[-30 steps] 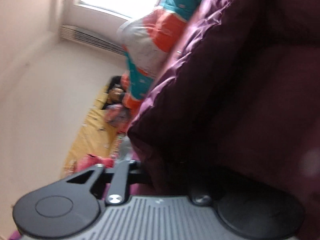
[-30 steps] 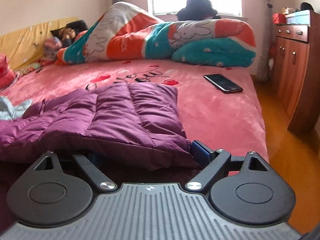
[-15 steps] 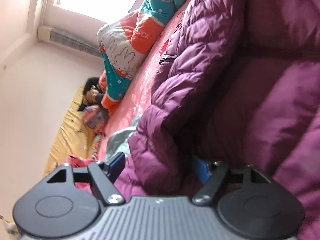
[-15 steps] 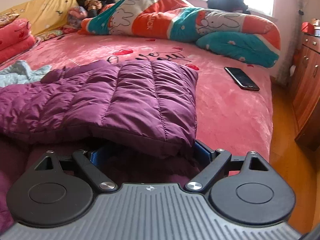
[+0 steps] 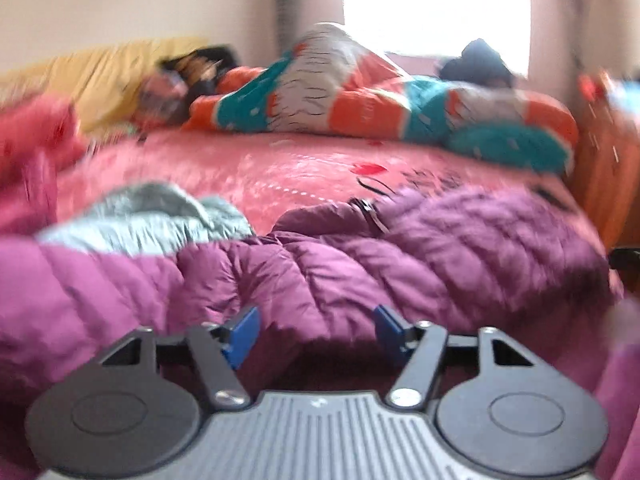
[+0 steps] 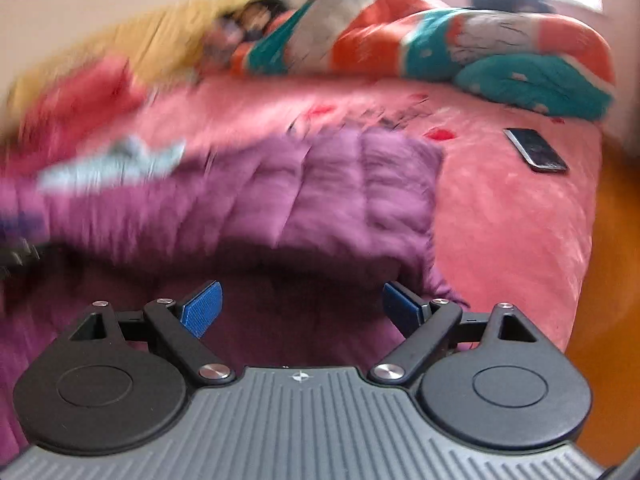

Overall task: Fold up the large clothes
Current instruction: 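Release the jacket and press the fold flat with both grippers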

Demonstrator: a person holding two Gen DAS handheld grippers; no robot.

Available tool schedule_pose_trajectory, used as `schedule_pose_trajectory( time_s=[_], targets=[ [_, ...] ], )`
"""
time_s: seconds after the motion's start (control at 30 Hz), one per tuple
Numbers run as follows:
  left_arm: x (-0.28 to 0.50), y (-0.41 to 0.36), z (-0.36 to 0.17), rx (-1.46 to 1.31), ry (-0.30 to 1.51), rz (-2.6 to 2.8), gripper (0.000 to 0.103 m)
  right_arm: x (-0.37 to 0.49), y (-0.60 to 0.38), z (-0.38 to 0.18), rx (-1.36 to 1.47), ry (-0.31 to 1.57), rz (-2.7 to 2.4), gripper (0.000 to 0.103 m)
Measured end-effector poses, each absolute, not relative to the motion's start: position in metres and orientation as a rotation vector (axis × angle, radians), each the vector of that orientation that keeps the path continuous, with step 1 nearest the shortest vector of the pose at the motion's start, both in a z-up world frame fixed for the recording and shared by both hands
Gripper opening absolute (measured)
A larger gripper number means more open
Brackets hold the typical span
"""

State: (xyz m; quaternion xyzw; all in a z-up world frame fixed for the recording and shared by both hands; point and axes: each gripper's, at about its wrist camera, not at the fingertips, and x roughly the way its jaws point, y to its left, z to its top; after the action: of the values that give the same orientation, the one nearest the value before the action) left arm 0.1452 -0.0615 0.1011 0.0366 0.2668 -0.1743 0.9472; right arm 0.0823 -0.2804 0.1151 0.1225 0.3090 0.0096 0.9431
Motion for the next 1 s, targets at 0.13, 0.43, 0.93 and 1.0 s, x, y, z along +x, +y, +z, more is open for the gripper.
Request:
schedule_pose_trajectory(
  time_s=[0.13,0.43,0.93,1.0],
  targets=[
    [0.167,-0.065,0.083,-0.051,0.572,-0.310,0.052,0.086,-0.303,0.116,0.490,0.478,-0.038,0.103],
    [0.191,-0.068,0.059,-0.014,0.610,-0.255,0.046,0.132,-0.262,0.098,0.300,0.432,-0.119,0.099],
    [0.200,-0.075,0.028,0.035,0.566,-0.265,0.046,0.186,-0.252,0.059,0.102,0.615,-0.246,0.095],
    [0.200,-0.075,0.026,0.028,0.563,-0.268,0.046,0.186,-0.250,0.057,0.087,0.620,-0.250,0.097]
  ],
)
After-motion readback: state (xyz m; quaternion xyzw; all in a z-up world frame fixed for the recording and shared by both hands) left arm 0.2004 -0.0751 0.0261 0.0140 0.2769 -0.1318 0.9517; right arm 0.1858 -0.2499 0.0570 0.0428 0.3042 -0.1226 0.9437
